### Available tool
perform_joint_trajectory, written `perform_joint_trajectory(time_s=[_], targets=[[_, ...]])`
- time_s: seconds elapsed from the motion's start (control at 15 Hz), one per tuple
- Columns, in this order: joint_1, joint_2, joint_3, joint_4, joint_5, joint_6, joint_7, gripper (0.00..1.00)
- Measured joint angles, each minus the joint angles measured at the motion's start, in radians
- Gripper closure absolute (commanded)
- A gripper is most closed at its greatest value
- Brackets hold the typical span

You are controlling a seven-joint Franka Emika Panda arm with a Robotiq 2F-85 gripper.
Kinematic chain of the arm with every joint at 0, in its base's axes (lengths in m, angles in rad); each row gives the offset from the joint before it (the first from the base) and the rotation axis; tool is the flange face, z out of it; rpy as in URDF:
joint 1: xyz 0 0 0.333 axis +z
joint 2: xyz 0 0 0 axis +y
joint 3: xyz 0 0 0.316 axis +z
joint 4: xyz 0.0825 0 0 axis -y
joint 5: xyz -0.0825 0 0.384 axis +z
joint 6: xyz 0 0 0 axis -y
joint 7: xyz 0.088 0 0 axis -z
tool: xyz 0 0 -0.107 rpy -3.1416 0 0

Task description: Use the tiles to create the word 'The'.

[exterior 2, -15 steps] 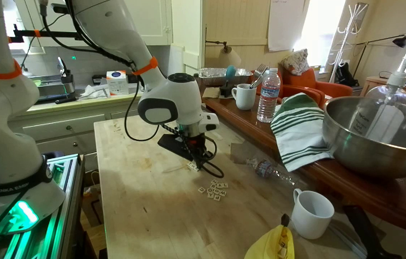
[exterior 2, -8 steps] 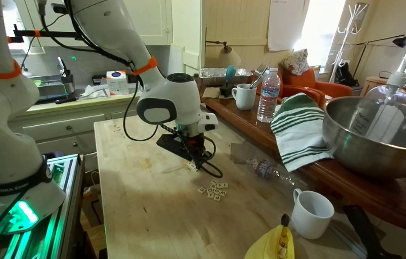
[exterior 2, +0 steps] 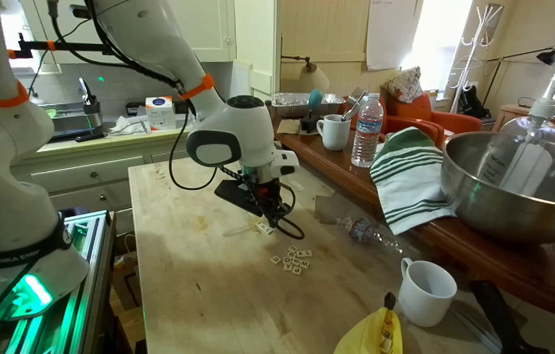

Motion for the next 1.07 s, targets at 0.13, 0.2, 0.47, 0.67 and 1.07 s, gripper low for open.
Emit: perform_joint_trajectory(time_s=[0.13,0.2,0.47,0.67,1.07], targets=[[0.000,-0.013,0.002,-0.004,0.001,0.000,0.000,0.72],[0.000,-0.020,0.002,-0.008,0.001,-0.001,0.006,0.67],[0.009,-0.054,0.002,-0.030,0.001,-0.001,0.063,0.38],[0.029,-0.078,0.001,-0.045,-0.002,-0.001,0.136,0.14],[0.130,-0.114,-0.047,-0.079,-0.024,-0.003,0.303,0.00]])
